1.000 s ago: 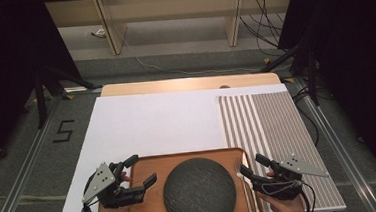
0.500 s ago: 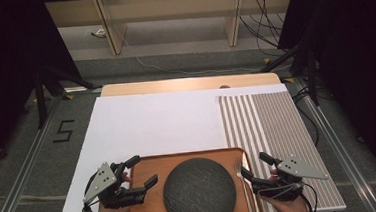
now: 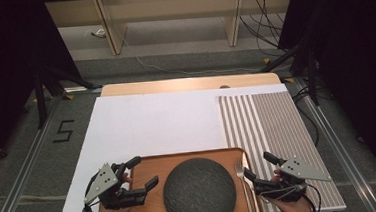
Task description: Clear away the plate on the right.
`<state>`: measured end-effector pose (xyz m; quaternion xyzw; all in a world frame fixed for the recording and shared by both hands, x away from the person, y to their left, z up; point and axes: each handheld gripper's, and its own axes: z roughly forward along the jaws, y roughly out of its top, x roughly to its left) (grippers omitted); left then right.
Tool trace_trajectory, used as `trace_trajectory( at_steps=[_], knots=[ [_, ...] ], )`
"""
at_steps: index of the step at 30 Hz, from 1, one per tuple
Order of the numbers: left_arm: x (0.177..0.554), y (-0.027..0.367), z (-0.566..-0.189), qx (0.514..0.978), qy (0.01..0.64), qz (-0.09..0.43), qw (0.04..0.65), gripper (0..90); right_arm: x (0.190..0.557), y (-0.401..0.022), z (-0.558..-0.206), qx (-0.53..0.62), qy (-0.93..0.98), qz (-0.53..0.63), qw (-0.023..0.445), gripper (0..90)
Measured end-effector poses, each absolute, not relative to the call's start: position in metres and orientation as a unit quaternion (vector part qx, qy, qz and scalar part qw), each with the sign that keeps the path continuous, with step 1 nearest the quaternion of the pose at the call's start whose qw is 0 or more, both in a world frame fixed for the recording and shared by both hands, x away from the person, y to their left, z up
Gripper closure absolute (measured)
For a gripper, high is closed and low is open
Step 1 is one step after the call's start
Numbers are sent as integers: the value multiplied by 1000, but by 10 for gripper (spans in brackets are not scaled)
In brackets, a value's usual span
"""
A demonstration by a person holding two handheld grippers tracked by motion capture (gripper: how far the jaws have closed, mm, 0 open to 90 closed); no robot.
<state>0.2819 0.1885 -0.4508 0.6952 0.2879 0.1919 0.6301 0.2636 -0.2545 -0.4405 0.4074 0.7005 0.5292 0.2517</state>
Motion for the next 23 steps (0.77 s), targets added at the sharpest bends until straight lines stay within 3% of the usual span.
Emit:
trace_trajectory(
  at_steps=[23],
  knots=[
    [282, 189, -450, 693, 288, 195, 631, 158, 263, -254, -441, 404, 700, 531, 252, 169]
  ],
)
